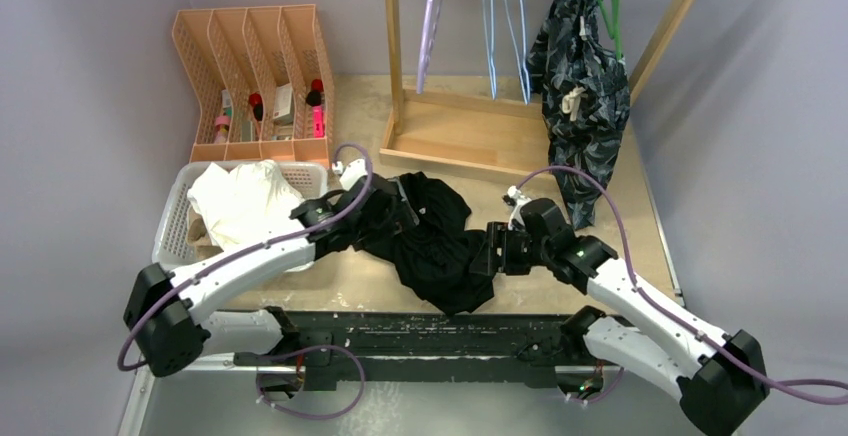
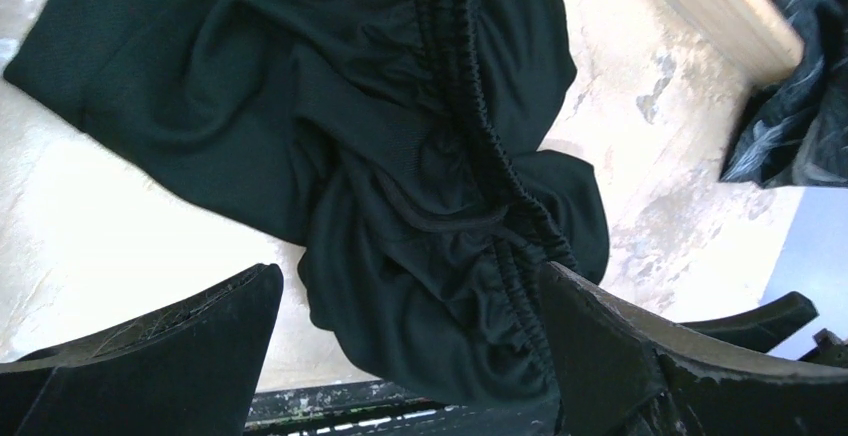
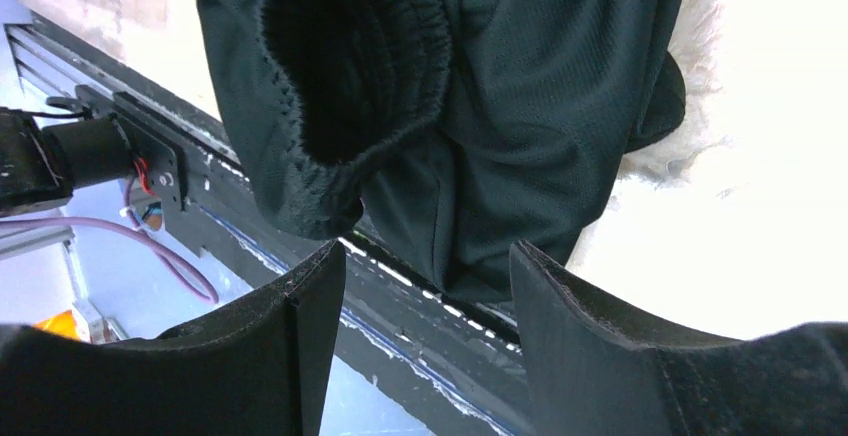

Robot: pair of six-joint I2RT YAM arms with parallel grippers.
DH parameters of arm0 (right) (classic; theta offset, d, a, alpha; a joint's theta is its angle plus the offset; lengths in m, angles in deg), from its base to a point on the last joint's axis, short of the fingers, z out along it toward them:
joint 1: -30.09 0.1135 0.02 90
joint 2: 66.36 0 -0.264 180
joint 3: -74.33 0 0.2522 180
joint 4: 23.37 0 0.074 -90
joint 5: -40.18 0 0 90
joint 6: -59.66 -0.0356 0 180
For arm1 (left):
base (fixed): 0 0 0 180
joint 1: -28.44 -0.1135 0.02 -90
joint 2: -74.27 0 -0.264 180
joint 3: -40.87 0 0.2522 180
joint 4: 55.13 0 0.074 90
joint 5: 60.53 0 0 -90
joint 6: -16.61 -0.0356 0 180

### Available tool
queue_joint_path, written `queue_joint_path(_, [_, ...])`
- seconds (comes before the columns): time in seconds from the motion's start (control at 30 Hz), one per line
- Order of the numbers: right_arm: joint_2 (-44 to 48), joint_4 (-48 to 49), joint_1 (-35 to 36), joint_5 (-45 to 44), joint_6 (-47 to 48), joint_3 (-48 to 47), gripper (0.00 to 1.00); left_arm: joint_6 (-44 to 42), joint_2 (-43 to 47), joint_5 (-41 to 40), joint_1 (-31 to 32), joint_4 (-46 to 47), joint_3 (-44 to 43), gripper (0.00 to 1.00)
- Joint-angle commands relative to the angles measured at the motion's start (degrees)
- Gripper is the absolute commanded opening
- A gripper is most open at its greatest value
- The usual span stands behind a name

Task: Remove the shorts from the hanger
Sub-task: Pick up the shorts at the center of the board.

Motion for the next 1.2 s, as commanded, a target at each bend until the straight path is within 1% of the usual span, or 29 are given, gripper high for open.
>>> queue_joint_path(0.0, [-0.18, -0.75, 0.54, -0.36, -1.29, -1.34, 0.63, -3.91, -5.64, 4.06, -0.21, 6.90, 0.27, 0.99])
queue_joint_path(0.07, [1.17, 1.00, 0.59, -0.99, -4.08, 0.34, 0.63, -5.73, -9.96, 3.11, 1.54, 5.30, -2.41, 1.00])
queue_joint_path(0.13, [2.93, 2.90, 0.62, -0.84, -6.56, 1.67, 0.63, -6.85, -14.76, -2.13, 4.18, 1.84, -5.01, 1.00])
queue_joint_path(0.17, [4.20, 3.43, 0.57, -1.08, -8.00, 2.18, 0.63, -7.50, -17.08, -3.17, 4.88, 0.79, -5.86, 1.00])
queue_joint_path(0.3, [7.71, 2.27, 0.64, -4.70, -10.79, 3.22, 0.63, -9.97, -25.45, -5.12, 7.46, -0.03, -7.39, 0.98])
queue_joint_path(0.4, [9.47, 0.06, 0.64, -4.95, -11.41, 2.73, 0.63, -10.54, -29.95, -8.01, 9.95, -0.18, -6.99, 0.95])
queue_joint_path(0.43, [9.78, -0.34, 0.64, -4.29, -10.95, 2.40, 0.63, -10.47, -31.37, -9.03, 10.84, -0.24, -6.55, 0.92])
queue_joint_path(0.5, [10.13, -1.43, 0.57, -4.21, -10.66, 1.39, 0.63, -10.05, -33.92, -11.22, 12.23, -1.82, -5.82, 0.79])
queue_joint_path(0.57, [10.30, -2.60, 0.65, -5.28, -10.73, 0.51, 0.63, -8.46, -35.06, -14.17, 13.95, -4.32, -5.32, 0.61])
queue_joint_path(0.6, [10.30, -3.08, 0.58, -5.76, -10.69, 0.06, 0.63, -7.99, -34.80, -15.27, 14.80, -4.99, -4.66, 0.57])
queue_joint_path(0.67, [10.06, -3.44, 0.63, -6.10, -9.85, -0.64, 0.63, -7.34, -33.10, -16.04, 16.01, -4.87, -3.51, 0.42])
queue_joint_path(0.77, [9.66, -3.63, 0.60, -6.07, -9.41, -1.00, 0.63, -6.54, -28.54, -17.58, 16.52, -6.14, -3.95, 0.09])
queue_joint_path(0.8, [9.63, -3.39, 0.65, -5.90, -9.29, -0.88, 0.63, -6.09, -26.80, -18.77, 16.56, -7.48, -4.98, 0.00])
queue_joint_path(0.9, [9.94, -2.45, 0.64, -6.07, -8.31, -0.23, 0.62, -6.22, -20.86, -23.87, 16.65, -13.39, -9.86, 0.00])
queue_joint_path(1.03, [11.16, -3.36, 0.63, -9.62, -8.80, 0.00, 0.62, -9.53, -15.22, -29.26, 16.71, -21.05, -17.93, 0.00])
queue_joint_path(1.1, [12.29, -3.47, 0.65, -10.20, -9.22, 0.19, 0.62, -10.89, -12.80, -30.81, 16.79, -23.74, -21.25, 0.00])
queue_joint_path(1.17, [13.24, -3.45, 0.64, -10.40, -9.46, 0.40, 0.62, -13.11, -10.19, -30.74, 16.76, -24.26, -23.00, 0.00])
